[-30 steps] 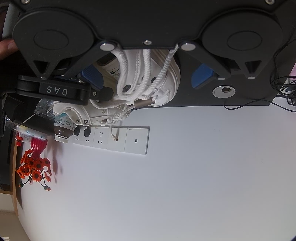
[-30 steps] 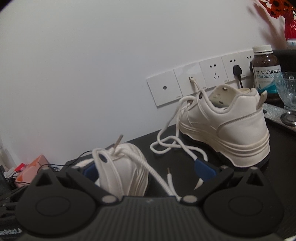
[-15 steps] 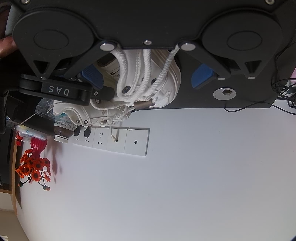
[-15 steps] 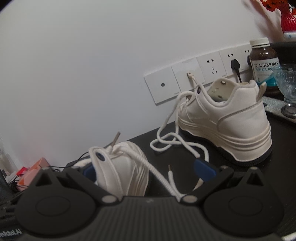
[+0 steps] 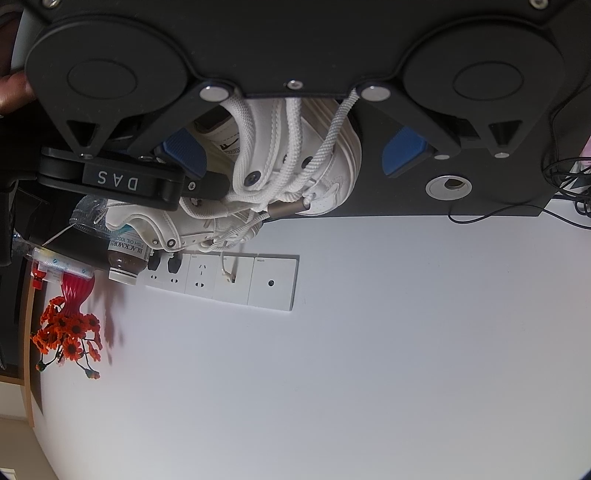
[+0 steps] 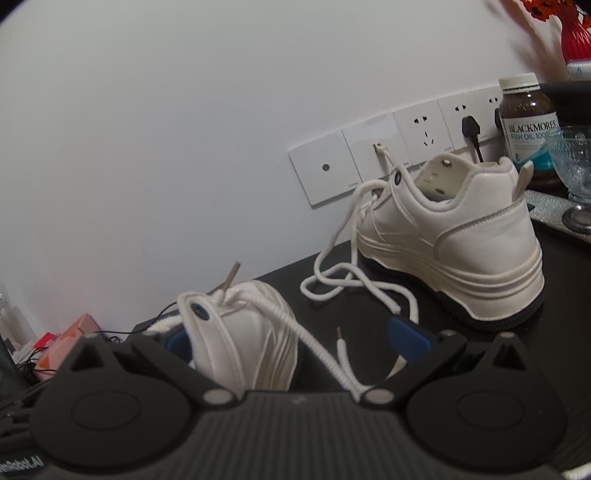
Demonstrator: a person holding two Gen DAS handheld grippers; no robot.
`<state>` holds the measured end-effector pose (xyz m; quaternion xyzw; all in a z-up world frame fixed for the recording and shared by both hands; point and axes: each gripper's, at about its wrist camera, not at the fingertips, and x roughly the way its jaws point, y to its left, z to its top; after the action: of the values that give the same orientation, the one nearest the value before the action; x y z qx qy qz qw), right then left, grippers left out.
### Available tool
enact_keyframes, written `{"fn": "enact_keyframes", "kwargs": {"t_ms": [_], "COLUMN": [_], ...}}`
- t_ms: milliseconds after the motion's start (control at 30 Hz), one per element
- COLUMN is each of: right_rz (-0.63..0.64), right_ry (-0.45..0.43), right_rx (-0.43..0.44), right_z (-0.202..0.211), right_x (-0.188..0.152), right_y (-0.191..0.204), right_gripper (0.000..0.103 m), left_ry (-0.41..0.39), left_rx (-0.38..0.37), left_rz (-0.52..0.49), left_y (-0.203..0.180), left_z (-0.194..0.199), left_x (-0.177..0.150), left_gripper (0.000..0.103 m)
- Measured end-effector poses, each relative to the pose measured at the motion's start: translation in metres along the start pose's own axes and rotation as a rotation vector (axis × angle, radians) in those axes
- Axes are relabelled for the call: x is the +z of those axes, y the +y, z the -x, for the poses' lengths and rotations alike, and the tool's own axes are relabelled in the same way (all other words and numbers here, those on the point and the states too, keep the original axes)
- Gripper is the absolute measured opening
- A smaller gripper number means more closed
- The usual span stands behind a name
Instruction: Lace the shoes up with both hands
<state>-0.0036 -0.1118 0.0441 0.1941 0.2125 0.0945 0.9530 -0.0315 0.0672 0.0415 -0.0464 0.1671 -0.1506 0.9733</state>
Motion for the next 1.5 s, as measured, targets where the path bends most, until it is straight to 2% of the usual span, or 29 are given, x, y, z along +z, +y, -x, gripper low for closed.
{"fn": "enact_keyframes", "kwargs": {"t_ms": [1033,1067,1167,1200,1500], "right_rz": [0.037,0.038,0.06,0.072,0.092], "right_ry": [-0.043,-0.042,-0.057,-0.065,-0.066], "right_rx": [-0.004,0.0,0.032,0.035,0.038], "right_z": [0.01,0.01,0.011,0.012,0.011], "right_x": [-0.002,-0.002,-0.001,0.0,0.003], "right_y": [0.004,0.004,0.006,0.007,0.007], "right_gripper": [0.101,0.101,0.088,0.087,0.086], "left_ry": [0.002,0.001,-0.001,-0.001,-0.007], "left_rx": [-0.002,-0.002,-0.01,-0.009,0.002], "left_rz": [0.006,0.005,0.005,0.007,-0.004], "left_y": [-0.001,-0.002,0.0,-0.001,-0.003], "left_z": [0.001,0.001,0.002,0.002,0.003], "left_x": [-0.001,-0.001,-0.001,-0.001,-0.001], "left_gripper": [0.103,0.103,0.103,0.103,0.103]}}
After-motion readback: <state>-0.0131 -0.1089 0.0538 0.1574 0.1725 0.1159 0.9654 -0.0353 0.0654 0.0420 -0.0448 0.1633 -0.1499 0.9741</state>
